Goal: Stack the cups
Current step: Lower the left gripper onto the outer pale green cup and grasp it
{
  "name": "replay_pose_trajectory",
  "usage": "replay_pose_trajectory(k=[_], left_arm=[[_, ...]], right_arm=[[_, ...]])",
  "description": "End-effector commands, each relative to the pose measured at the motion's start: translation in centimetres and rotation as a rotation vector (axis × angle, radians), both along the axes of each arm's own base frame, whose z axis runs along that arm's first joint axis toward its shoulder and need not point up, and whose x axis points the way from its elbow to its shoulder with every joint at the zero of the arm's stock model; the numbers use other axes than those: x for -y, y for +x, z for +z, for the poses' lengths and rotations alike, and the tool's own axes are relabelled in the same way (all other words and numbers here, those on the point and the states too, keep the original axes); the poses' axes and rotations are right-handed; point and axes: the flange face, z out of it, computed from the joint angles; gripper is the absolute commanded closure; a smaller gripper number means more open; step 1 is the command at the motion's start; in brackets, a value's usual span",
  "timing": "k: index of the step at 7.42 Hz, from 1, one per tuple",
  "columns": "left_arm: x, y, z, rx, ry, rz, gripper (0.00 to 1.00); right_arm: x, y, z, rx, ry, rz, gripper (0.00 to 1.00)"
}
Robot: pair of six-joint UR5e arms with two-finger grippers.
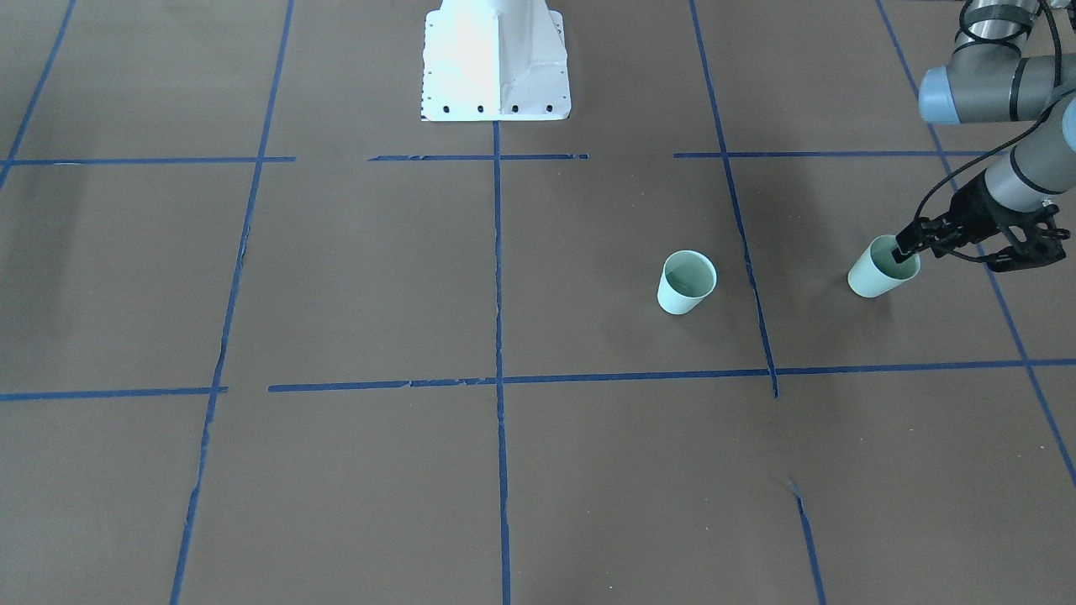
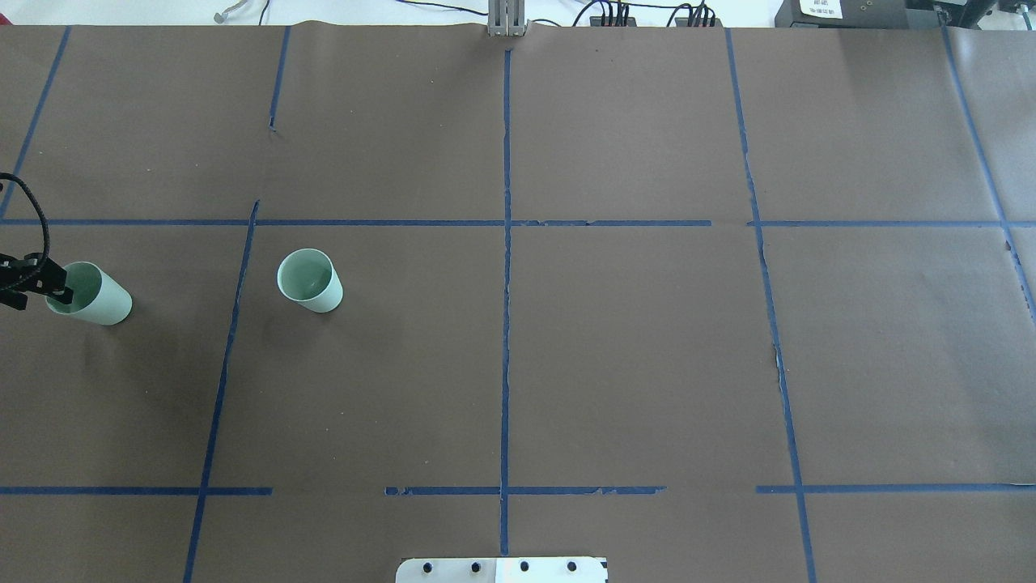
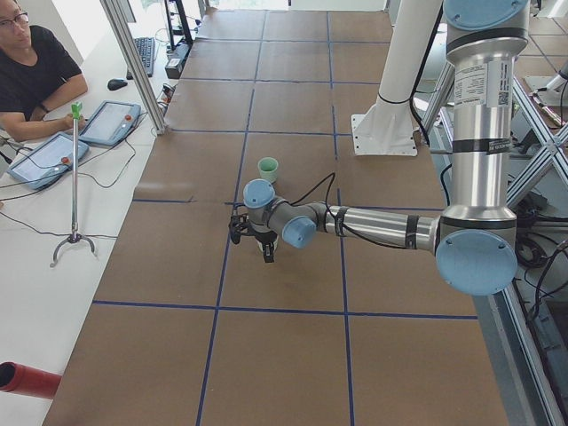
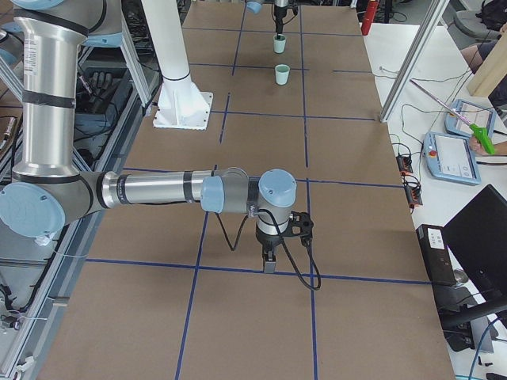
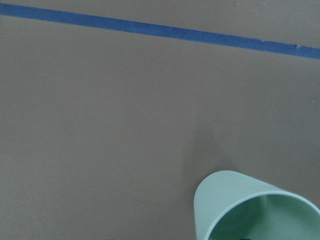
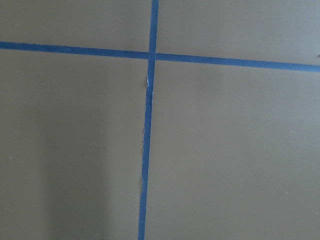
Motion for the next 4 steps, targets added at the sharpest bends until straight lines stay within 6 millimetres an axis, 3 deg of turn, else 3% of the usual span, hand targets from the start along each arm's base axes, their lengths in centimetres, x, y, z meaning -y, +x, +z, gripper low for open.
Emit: replay_pose_trajectory(k=[1, 2, 4], left_arm=[[0.2, 0.1, -1.0, -0.013, -0.041, -0.050, 1.00], [0.6, 0.3, -2.7, -0.031, -0.042, -0.072, 1.00], [-0.5, -1.0, -10.2, -0.106, -0.011, -0.150, 1.00]], right_arm=[[0.0, 0.0, 0.0, -0.002, 0.000, 0.000, 0.00], [0.0, 0.0, 0.0, -0.002, 0.000, 0.000, 0.00], [0.0, 0.0, 0.0, -0.002, 0.000, 0.000, 0.00]])
